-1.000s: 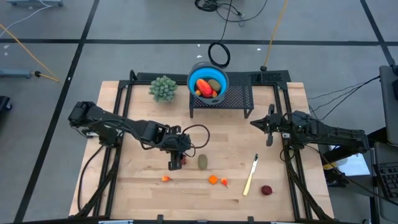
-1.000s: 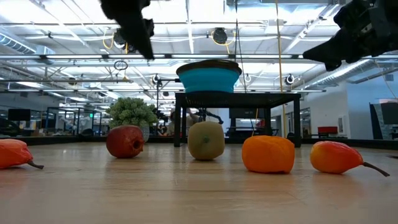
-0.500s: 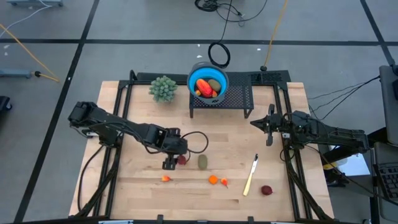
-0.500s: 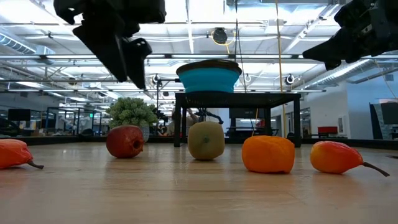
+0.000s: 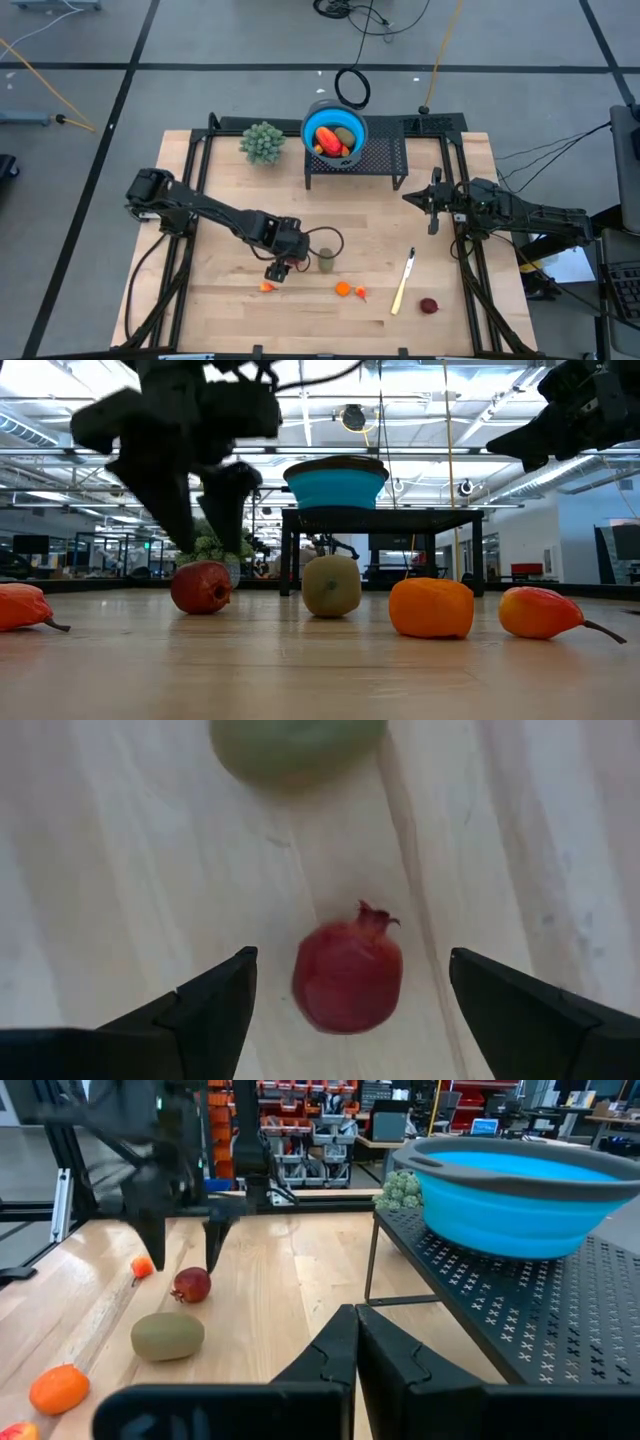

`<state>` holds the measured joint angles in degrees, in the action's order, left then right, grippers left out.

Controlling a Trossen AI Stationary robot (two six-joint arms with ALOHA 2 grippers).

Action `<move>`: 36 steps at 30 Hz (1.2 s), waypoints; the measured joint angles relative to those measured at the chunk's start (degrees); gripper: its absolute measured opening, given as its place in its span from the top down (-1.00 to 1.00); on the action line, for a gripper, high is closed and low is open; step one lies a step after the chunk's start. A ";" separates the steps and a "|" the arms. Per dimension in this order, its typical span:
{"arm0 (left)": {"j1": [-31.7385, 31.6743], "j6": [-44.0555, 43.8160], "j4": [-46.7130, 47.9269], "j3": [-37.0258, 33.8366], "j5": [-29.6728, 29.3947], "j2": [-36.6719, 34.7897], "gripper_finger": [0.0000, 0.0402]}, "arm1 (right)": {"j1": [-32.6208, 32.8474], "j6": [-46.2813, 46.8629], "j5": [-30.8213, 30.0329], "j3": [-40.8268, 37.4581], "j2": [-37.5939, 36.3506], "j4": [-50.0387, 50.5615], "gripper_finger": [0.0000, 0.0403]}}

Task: Pick & Place Fruit
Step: Put the pomegranate into the blue strainer on the shelf

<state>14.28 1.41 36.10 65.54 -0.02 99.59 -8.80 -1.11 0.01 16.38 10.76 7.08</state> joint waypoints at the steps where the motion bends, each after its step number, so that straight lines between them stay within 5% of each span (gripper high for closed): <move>1: 0.01 -0.01 0.12 0.00 0.01 0.76 -0.65 | 0.00 -0.02 0.00 0.00 0.02 -0.09 1.00; 16: 0.00 2.18 -0.35 0.02 -0.47 5.77 -0.63 | 0.00 -0.02 -0.18 0.00 0.02 -0.07 1.00; 29: 0.00 0.75 -0.03 0.21 -0.59 5.71 0.08 | 0.00 -0.01 -0.19 0.00 0.02 -0.07 1.00; 36: -0.95 -2.10 4.25 1.72 -6.78 2.44 0.09 | 0.00 0.39 -0.18 0.00 0.00 -0.07 1.00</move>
<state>13.33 -0.69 40.35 67.26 -6.80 102.03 -8.80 -0.71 -0.17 16.38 10.76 7.01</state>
